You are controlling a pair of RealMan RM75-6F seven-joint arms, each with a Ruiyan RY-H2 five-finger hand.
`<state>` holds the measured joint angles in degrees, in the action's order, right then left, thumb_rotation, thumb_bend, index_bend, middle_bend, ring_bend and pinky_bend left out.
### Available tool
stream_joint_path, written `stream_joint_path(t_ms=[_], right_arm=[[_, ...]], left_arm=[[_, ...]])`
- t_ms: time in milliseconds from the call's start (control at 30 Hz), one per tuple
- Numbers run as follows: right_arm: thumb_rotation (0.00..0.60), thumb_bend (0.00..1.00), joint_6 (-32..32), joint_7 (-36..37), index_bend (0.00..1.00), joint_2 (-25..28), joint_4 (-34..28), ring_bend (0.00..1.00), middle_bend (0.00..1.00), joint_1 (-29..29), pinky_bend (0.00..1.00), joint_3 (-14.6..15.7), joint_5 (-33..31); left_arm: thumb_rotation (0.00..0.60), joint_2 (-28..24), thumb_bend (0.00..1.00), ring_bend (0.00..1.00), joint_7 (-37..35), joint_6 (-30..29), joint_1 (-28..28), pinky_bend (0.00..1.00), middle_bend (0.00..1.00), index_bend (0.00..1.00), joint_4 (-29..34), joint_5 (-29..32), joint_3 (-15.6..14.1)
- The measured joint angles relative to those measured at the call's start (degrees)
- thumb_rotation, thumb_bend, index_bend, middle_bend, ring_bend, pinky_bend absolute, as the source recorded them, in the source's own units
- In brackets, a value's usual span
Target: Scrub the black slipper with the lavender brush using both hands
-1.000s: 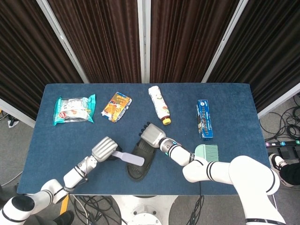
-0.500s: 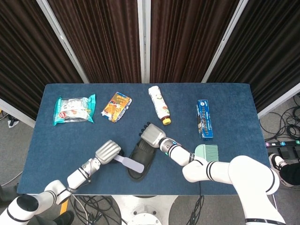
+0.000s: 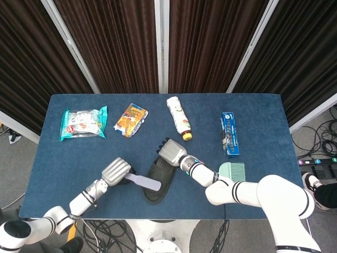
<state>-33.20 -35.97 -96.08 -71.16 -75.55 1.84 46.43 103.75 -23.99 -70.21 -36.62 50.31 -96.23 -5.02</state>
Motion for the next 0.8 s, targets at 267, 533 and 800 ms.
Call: stream_joint_path(t_ms=[267,533,800], right_arm=[[0.6,0.11,0.2,0.4,0.55,0.0,0.1,0.17,0.39,-0.1,0.19,-0.3,0.0],[0.6,0.11,0.3,1.0,0.54,-0.1,0.6,0.17,0.39,0.1,0.19,-0.4,0.5],[0.6,0.11,0.0,1.4,0.31,0.1,0.4,0.08,0.32,0.4,0.14,-0.5,0.8]], left_arm=[[0.6,2.4,0.58,1.0,1.2,3.8,-1.8,1.0,1.0,1.0,-2.3,3.2,3.5],[0.6,3.5,0.58,1.0,3.9,4.4,-1.3,1.0,1.0,1.0,-3.7,0.3,-0.7],[0.6,0.5,0.58,1.0,4.8,0.9,1.0,1.0,1.0,1.0,1.3,-2.1,-3.5]])
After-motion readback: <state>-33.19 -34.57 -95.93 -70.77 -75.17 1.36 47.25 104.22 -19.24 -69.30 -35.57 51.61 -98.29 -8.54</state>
